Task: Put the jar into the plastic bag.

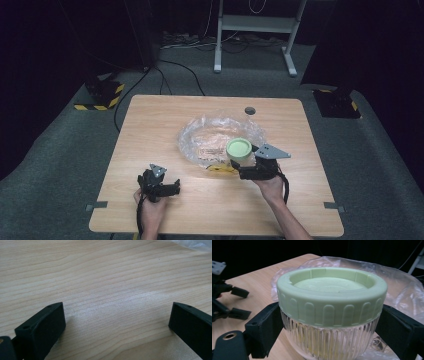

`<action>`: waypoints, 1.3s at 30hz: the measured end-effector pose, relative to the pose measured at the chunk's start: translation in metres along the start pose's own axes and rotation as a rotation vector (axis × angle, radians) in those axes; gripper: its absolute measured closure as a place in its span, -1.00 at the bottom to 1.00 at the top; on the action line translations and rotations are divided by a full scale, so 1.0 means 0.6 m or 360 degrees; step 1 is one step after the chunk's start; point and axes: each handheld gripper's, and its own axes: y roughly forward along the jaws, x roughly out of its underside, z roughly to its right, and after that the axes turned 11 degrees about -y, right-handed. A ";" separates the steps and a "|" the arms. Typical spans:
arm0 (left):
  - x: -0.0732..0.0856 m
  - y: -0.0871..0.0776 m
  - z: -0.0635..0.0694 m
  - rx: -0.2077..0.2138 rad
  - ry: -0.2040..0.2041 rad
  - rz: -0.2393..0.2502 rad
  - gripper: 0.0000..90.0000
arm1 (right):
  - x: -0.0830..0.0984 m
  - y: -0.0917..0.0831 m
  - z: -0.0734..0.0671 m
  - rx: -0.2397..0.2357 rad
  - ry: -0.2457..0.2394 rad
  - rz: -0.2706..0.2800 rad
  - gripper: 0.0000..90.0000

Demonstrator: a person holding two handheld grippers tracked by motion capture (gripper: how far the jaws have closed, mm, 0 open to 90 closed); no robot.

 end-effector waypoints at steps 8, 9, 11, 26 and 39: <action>0.000 0.000 0.000 0.0001 -0.0002 0.0001 -0.98 | -0.004 0.023 0.025 0.0077 0.0023 -0.0020 -0.74; 0.000 0.000 0.000 0.0001 -0.0002 0.0001 -0.98 | -0.004 0.023 0.025 0.0077 0.0023 -0.0020 -0.74; 0.000 0.000 0.000 0.0002 -0.0002 0.0001 -0.98 | -0.004 0.033 0.029 0.0093 0.0029 -0.0029 -0.74; 0.000 0.000 0.000 0.0002 -0.0002 0.0001 -0.97 | 0.002 0.084 0.036 0.0161 0.0053 -0.0086 -0.75; 0.000 0.000 0.000 0.0004 -0.0006 0.0004 -0.97 | 0.015 0.123 0.037 0.0203 0.0070 -0.0134 -0.75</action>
